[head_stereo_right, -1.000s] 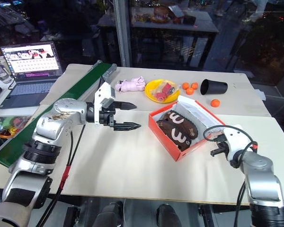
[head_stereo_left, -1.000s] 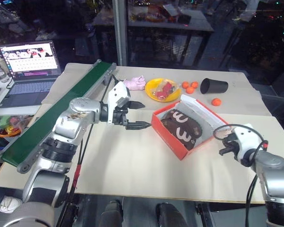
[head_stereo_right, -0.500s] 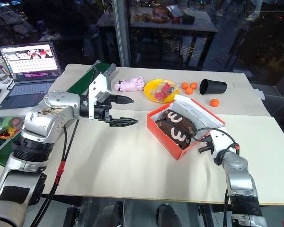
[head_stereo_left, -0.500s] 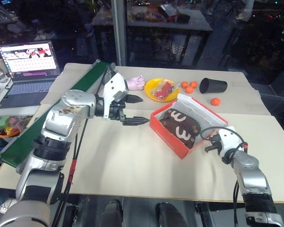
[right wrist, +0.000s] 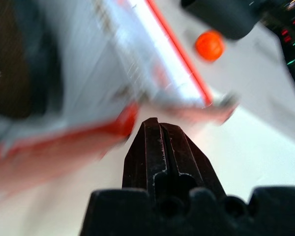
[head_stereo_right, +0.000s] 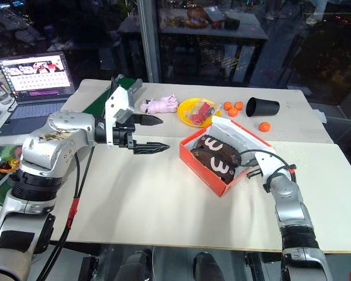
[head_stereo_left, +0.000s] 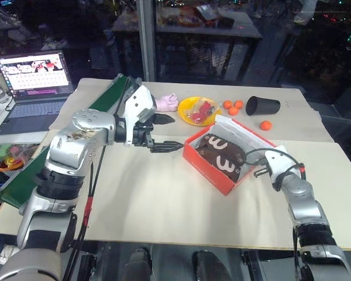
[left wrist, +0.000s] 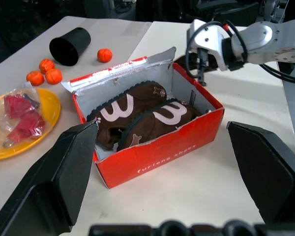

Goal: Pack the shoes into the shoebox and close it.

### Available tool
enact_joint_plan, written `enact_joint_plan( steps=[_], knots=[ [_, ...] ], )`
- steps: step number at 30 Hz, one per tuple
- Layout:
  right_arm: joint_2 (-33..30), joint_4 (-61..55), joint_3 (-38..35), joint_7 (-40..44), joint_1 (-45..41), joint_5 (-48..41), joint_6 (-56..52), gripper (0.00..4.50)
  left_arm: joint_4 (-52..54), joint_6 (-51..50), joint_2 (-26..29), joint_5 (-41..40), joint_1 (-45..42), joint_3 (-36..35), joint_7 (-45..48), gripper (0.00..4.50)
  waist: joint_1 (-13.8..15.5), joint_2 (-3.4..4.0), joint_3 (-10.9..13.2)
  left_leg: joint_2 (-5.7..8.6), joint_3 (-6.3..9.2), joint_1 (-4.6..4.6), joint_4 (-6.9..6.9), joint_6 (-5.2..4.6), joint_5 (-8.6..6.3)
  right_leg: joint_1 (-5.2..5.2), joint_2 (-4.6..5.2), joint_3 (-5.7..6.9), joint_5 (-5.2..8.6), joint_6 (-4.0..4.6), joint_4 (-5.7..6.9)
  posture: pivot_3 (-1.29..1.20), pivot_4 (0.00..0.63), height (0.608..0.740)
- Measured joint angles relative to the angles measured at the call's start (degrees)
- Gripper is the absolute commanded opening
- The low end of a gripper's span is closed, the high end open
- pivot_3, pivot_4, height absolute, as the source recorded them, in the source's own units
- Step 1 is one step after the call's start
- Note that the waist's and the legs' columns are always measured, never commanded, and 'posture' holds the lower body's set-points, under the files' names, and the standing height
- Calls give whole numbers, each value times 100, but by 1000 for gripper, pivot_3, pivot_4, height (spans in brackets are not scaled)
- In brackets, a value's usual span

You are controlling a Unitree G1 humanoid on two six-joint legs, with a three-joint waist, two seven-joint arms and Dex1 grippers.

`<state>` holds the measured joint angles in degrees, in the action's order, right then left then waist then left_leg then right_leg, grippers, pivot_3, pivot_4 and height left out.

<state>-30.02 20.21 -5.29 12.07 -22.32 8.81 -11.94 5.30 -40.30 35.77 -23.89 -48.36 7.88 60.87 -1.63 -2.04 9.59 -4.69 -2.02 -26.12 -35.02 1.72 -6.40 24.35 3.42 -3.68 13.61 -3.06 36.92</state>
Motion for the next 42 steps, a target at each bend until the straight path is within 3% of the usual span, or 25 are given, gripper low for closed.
enact_joint_plan(
  steps=[5, 10, 17, 29, 34, 42],
  knots=[
    [58, 251, -3, 60, -227, -134, 44, 78, 39, -16, 1, -31, 5, -4, -72, 4500, -29, 0, 0, 0, 0, 0, -1, 0, 0, -1, 0, 0, -1, 1, 1, 0, 150, 736],
    [352, 209, -7, 771, -365, -749, -31, 78, 40, -15, -3, -38, 5, -4, -124, 4500, -120, 0, 0, 0, 1, 6, 2, -2, 0, -2, -3, -5, -2, 1, 6, 0, 150, 736],
    [543, -794, 132, 1377, 2, -1215, -774, 78, 24, 2, -11, -33, 5, -4, -174, 4500, -88, 0, 0, 0, 0, 8, -1, -1, 0, -3, -3, -5, -2, 1, 9, 0, 150, 736],
    [970, -2443, 247, 1251, 983, -1575, -2111, 78, -264, 184, -103, 85, -26, 18, -125, 4500, -67, 0, 0, -1, 0, 7, 0, -1, -1, -3, -2, -4, -1, 2, 10, 0, 150, 736],
    [978, -2118, 216, 980, 1223, -1515, -2220, 78, -408, 289, -112, 137, -83, 22, -61, 4500, -62, 0, 0, 0, 0, 7, -2, -1, -1, -3, -2, -5, 0, 3, 10, 0, 150, 736],
    [1115, -395, -325, 477, 589, -1547, -787, 78, -428, 304, -119, 155, -108, 22, 57, 4500, -77, 0, 0, 1, 0, 9, -1, -1, 0, -6, -2, -6, 3, -4, 8, 0, 150, 736]
  ],
)
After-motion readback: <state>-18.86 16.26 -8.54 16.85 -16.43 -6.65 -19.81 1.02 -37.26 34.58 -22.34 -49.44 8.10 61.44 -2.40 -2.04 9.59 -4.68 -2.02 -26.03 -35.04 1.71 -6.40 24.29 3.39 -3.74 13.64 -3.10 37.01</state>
